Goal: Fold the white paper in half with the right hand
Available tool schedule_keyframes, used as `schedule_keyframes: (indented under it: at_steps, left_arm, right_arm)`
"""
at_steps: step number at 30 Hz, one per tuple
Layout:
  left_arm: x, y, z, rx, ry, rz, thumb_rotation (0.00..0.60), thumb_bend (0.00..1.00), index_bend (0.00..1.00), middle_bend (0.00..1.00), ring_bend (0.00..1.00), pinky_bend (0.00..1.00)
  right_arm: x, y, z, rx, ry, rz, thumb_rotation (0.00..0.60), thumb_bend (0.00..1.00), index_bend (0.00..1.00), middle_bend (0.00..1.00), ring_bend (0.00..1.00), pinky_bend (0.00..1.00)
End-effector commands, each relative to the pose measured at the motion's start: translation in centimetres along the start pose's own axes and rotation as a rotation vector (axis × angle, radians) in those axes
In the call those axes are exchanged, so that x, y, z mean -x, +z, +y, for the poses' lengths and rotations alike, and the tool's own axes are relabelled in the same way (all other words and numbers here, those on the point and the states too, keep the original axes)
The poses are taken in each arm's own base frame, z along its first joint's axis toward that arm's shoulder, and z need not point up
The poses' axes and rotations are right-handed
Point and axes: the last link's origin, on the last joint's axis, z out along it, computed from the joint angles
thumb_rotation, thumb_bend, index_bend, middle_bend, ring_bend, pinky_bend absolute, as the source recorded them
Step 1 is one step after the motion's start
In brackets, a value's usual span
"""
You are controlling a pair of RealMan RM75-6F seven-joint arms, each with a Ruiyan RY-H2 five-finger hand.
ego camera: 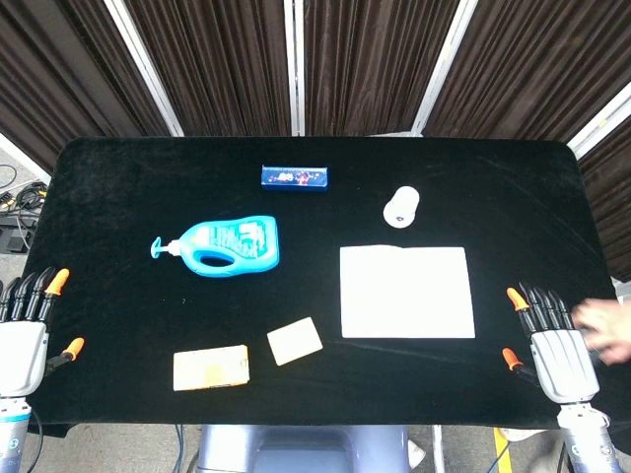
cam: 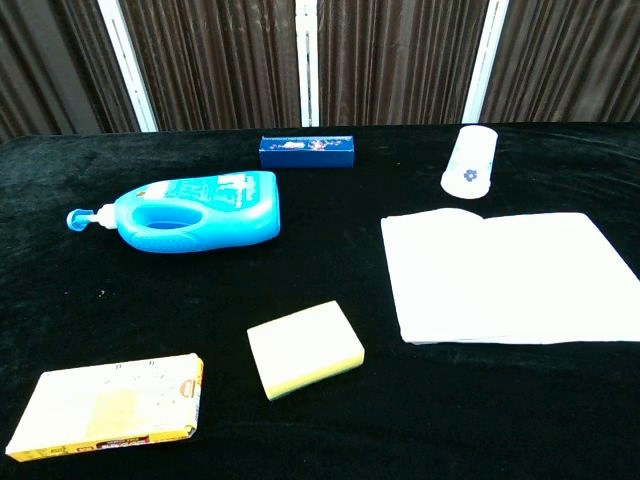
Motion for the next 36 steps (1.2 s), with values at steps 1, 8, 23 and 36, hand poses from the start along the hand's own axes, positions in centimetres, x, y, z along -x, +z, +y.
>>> schedule_keyframes:
  at_steps: [1,8,23,36]
  left_arm:
    - [0.0,0.0,0.0,0.000,0.001,-0.001,0.600,0.19,0.00,0.00,0.00,0.00]
    - [-0.1,-0.1,0.0,0.000,-0.001,0.004,0.600,0.19,0.00,0.00,0.00,0.00]
    - [-0.2,0.1,-0.2,-0.012,-0.005,0.009,0.600,0.19,0.00,0.00,0.00,0.00]
    - [-0.1,0.4,-0.4,-0.020,-0.006,0.003,0.600,0.19,0.00,0.00,0.00,0.00]
  right_arm:
    - [0.1,0.0,0.0,-0.001,0.001,-0.003,0.600,0.16,0.00,0.00,0.00,0.00]
    - [0.2,0.2,-0.1,-0.004,0.003,-0.012,0.600,0.16,0.00,0.00,0.00,0.00]
    - [0.7,5.7,-4.7,-0.069,0.126,-0.040,0.600,0.16,0.00,0.00,0.00,0.00]
    - [4.3,8.2,-14.7,-0.143,0.273,-0.223,0.600,0.16,0.00,0.00,0.00,0.00]
